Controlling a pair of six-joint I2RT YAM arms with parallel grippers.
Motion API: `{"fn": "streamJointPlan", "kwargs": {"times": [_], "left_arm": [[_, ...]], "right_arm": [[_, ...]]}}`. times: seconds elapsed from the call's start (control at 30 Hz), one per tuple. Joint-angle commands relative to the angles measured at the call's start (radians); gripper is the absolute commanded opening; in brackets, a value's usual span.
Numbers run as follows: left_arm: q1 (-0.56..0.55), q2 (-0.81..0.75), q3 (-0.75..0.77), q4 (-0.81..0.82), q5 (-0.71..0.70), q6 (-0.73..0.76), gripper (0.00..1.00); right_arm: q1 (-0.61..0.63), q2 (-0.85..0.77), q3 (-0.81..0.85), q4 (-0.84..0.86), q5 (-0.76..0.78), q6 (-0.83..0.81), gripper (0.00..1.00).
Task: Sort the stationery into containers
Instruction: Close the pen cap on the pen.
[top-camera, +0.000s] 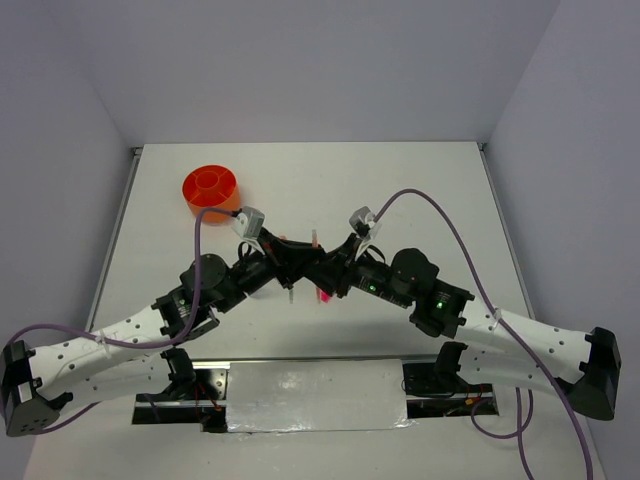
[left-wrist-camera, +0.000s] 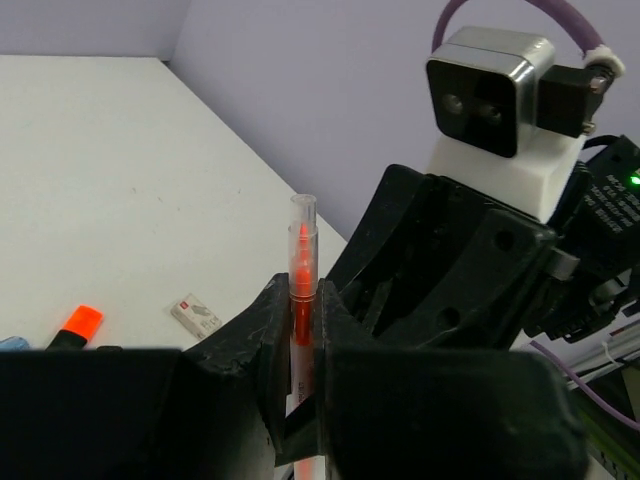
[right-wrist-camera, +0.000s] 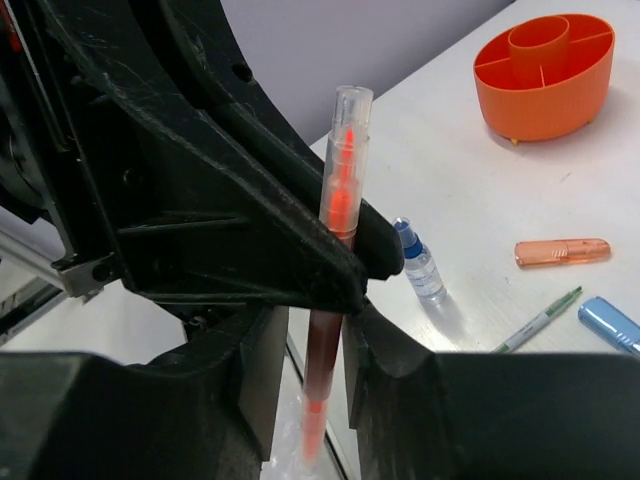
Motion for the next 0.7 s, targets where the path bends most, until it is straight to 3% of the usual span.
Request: {"fn": "streamJointPlan", "kwargs": {"times": [0.0, 0.13, 0.23, 0.27, 0.3, 0.33, 0.37, 0.43, 0.5, 0.67], "left_arm": [[-0.004, -0.006, 0.052, 0.045, 0.062, 0.026, 0.0], [-0.004, -0.014, 0.075, 0.015, 0.051, 0.048, 0.0], [-0.004, -0.011, 0.098, -0.011, 0.054, 0.063, 0.03], [-0.004, -0.009, 0.1, -0.012, 0.064, 0.065, 0.07], [-0.004, -0.007, 0.101, -0.012, 0.071, 0.072, 0.14], [-0.004, -0.007, 0.103, -0.01, 0.074, 0.074, 0.38], [-0.004, -0.006, 0.101, -0.015, 0.074, 0.074, 0.55], [-0.004, -0.001, 0.106, -0.021, 0.066, 0.074, 0.77], [-0.004, 0.005, 0.129, -0.044, 0.054, 0.075, 0.83], [-0.004, 0.016, 0.198, -0.102, -0.01, 0.103, 0.85]], "right_arm": [[0.005, 0.011, 0.071, 0.027, -0.018, -0.036, 0.33], [0.003, 0.002, 0.053, 0.021, -0.023, -0.038, 0.3], [0.003, -0.02, 0.025, 0.033, -0.015, -0.03, 0.07], [0.005, -0.027, 0.022, 0.035, -0.013, -0.029, 0.0], [0.003, -0.03, 0.016, 0.038, -0.013, -0.024, 0.0], [0.005, -0.033, 0.016, 0.038, -0.015, -0.023, 0.0], [0.005, -0.041, 0.016, 0.036, -0.017, -0.02, 0.0], [0.002, -0.046, 0.021, 0.021, -0.003, -0.02, 0.0], [0.003, -0.052, 0.03, -0.003, 0.017, -0.023, 0.0], [0.003, -0.046, 0.025, -0.019, 0.007, -0.021, 0.0]]}}
